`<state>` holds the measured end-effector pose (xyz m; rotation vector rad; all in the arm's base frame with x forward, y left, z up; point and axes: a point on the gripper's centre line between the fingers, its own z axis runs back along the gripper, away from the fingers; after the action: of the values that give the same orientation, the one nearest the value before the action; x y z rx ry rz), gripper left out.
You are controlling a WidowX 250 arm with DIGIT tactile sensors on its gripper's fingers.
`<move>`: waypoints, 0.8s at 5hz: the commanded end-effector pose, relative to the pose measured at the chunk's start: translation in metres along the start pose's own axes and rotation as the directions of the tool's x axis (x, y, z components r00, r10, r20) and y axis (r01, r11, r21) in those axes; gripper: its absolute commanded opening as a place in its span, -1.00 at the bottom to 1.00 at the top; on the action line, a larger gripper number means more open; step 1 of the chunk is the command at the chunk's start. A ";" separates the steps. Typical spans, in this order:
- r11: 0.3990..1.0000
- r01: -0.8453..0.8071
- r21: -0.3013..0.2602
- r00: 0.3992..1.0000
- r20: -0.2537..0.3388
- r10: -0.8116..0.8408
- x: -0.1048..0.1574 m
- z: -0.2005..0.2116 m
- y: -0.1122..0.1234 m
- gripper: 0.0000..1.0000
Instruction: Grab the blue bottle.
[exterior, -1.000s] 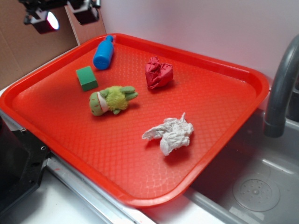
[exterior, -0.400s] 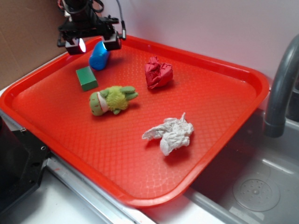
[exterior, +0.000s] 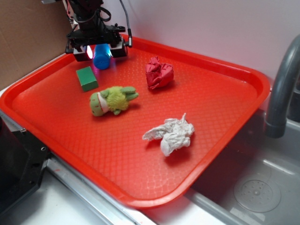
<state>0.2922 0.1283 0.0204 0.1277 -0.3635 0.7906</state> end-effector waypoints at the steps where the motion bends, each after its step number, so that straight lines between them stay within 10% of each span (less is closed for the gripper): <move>1: 0.999 -0.005 -0.050 1.000 0.013 0.005 0.018 0.016 -0.002 -1.00; 2: 1.000 -0.009 0.014 0.999 -0.035 0.009 0.019 0.028 -0.004 -1.00; 4: 0.993 0.086 -0.075 0.980 -0.171 -0.098 0.012 0.110 -0.013 -1.00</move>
<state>0.2707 0.0939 0.1034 0.0139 -0.1386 0.7159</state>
